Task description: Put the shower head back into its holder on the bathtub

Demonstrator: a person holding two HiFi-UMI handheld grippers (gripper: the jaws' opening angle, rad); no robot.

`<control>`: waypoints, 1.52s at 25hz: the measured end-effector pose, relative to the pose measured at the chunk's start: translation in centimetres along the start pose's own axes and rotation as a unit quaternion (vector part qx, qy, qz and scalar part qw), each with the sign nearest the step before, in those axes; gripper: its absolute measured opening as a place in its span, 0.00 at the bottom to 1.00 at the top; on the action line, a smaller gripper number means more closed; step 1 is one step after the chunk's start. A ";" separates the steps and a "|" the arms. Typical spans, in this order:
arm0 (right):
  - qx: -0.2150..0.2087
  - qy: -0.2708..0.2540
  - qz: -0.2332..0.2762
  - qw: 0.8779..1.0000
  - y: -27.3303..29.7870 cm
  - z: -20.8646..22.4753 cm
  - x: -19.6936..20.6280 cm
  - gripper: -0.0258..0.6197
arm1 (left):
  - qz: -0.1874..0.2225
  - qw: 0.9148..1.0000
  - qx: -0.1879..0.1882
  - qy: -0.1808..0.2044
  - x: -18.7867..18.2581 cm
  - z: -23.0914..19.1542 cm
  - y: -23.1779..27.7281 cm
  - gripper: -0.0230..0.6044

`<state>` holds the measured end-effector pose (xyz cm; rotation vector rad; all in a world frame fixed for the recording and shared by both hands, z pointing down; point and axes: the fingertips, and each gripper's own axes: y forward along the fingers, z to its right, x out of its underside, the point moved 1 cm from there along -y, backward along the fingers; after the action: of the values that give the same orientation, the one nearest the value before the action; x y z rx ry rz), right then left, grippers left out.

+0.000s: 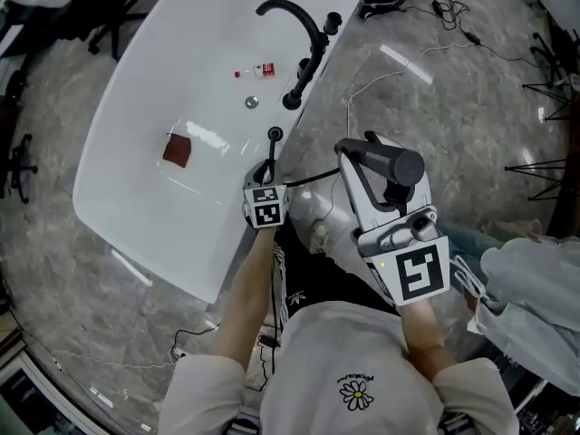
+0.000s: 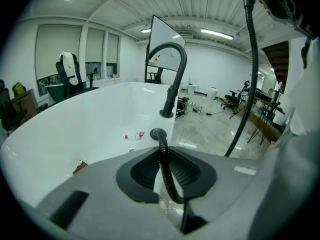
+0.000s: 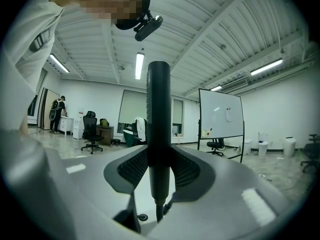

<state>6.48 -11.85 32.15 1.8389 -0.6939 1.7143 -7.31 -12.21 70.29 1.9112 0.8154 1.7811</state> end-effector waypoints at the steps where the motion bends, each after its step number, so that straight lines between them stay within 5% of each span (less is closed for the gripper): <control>1: 0.000 0.001 0.003 1.000 0.1 0.1 -0.4 0.25 | 0.001 1.000 0.000 0.003 -0.7 -0.2 0.1 0.12; 7: 0.005 0.003 0.012 1.000 2.1 0.2 -1.8 0.25 | -0.053 0.998 0.013 0.035 -2.2 -2.1 2.7 0.12; 15: 0.021 0.003 -0.010 1.000 6.3 1.3 -1.5 0.25 | -0.066 0.992 0.078 0.074 -3.0 -1.9 6.6 0.13; 19: 0.022 0.005 -0.014 1.000 7.0 1.0 -1.0 0.25 | -0.037 0.996 0.059 0.060 -3.2 -2.5 5.5 0.26; 27: 0.018 0.017 0.000 1.000 4.9 0.4 -1.3 0.25 | -0.075 0.997 0.006 -0.026 2.6 -0.9 1.9 0.25; 30: 0.009 0.005 -0.011 1.000 3.9 0.2 -0.8 0.25 | -0.086 0.996 0.003 -0.023 4.0 -0.3 1.6 0.20; 38: 0.006 0.005 -0.005 1.000 3.2 0.0 -0.9 0.25 | -0.026 1.000 -0.005 -0.015 -0.9 -0.9 2.0 0.13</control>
<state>4.17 -14.17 31.33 1.8384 -0.6702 1.7236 -7.89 -14.41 71.00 1.8894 0.8371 1.7181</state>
